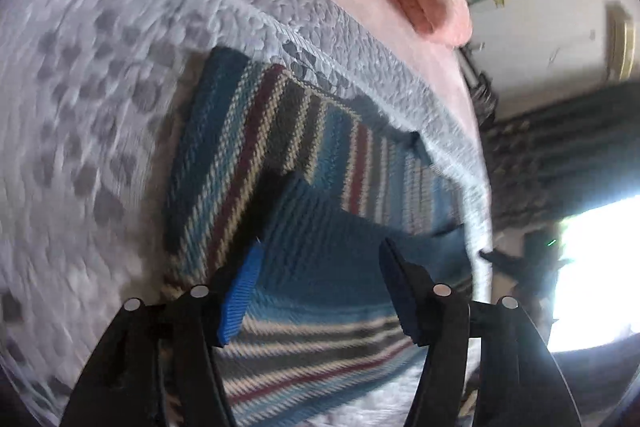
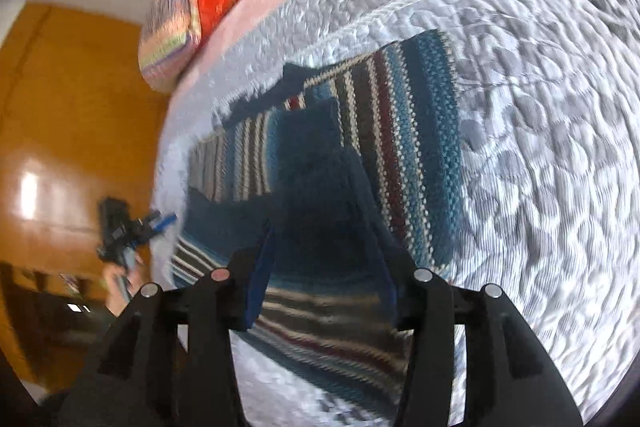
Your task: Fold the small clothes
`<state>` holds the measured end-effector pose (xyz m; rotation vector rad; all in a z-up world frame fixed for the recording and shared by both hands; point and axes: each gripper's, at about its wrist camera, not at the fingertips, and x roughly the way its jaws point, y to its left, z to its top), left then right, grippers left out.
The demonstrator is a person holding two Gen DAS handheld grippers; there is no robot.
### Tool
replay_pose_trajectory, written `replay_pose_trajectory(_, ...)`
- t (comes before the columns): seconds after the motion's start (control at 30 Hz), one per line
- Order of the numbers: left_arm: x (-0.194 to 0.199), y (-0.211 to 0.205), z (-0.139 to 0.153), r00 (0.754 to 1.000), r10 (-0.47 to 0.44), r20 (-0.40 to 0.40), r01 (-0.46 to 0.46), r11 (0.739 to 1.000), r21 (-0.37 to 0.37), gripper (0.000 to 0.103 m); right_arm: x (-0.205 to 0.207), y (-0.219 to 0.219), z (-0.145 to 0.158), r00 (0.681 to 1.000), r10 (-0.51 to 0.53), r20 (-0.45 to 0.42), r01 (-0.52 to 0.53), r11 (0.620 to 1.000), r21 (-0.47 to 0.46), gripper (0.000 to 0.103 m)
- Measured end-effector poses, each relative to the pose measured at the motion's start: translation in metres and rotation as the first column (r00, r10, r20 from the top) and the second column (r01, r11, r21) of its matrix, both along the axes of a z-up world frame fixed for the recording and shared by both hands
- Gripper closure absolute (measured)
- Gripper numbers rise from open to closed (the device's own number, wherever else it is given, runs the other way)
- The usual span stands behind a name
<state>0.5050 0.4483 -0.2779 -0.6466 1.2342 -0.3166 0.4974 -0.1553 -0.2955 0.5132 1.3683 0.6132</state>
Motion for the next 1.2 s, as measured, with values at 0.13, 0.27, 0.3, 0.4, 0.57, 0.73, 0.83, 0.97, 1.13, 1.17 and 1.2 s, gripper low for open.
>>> replay_pose_trajectory(0.13, 0.015, -0.016, -0.015, 0.996, -0.083, -0.033, 0.086, 0.991, 0.101, 0.041, 0.006, 0.011, -0.015, 0.998, 0.056, 0.013, -0.055, 0.995, -0.082, 0.056)
replay_pose_trajectory(0.27, 0.021, -0.021, -0.03, 0.991, -0.113, -0.067, 0.12, 0.985, 0.127, 0.04, 0.012, 0.011, -0.027, 0.997, 0.071, -0.001, -0.071, 0.993, -0.096, 0.056)
replay_pose_trajectory(0.3, 0.021, -0.023, -0.031, 0.99, -0.126, -0.071, 0.134, 0.982, 0.13, 0.041, 0.012, 0.011, -0.029, 0.997, 0.08, -0.002, -0.08, 0.991, -0.103, 0.056)
replay_pose_trajectory(0.4, 0.019, -0.032, -0.033, 0.985, -0.163, -0.062, 0.171, 0.972, 0.163, 0.048, 0.01, 0.014, -0.029, 0.994, 0.107, 0.015, -0.104, 0.987, -0.122, 0.056)
replay_pose_trajectory(0.57, 0.018, -0.03, -0.035, 0.987, -0.15, -0.05, 0.156, 0.973, 0.172, 0.087, 0.0, 0.02, -0.022, 0.989, 0.139, 0.039, -0.134, 0.985, -0.108, 0.073)
replay_pose_trajectory(0.73, 0.007, -0.029, -0.011, 0.991, -0.128, 0.041, 0.119, 0.979, 0.165, 0.094, -0.012, 0.023, -0.004, 0.983, 0.145, 0.114, -0.126, 0.979, -0.16, 0.092)
replay_pose_trajectory(0.83, -0.003, -0.03, 0.016, 0.984, -0.138, 0.116, 0.12, 0.981, 0.154, 0.094, -0.02, 0.02, 0.017, 0.976, 0.137, 0.167, -0.111, 0.982, -0.155, 0.093)
replay_pose_trajectory(0.97, -0.007, -0.028, 0.052, 0.969, -0.141, 0.202, 0.109, 0.981, 0.162, 0.094, -0.022, 0.019, 0.051, 0.962, 0.123, 0.244, -0.083, 0.983, -0.166, 0.094)
replay_pose_trajectory(1.13, 0.014, -0.02, 0.085, 0.957, -0.121, 0.265, 0.075, 0.981, 0.178, 0.094, -0.002, 0.018, 0.085, 0.943, 0.072, 0.325, -0.018, 0.986, -0.168, 0.094)
replay_pose_trajectory(1.17, 0.022, -0.02, 0.088, 0.956, -0.119, 0.269, 0.071, 0.98, 0.183, 0.094, 0.005, 0.018, 0.089, 0.941, 0.062, 0.333, -0.003, 0.985, -0.175, 0.094)
replay_pose_trajectory(1.2, 0.029, -0.021, 0.091, 0.955, -0.121, 0.272, 0.069, 0.979, 0.193, 0.094, 0.013, 0.019, 0.092, 0.939, 0.054, 0.339, 0.01, 0.983, -0.182, 0.094)
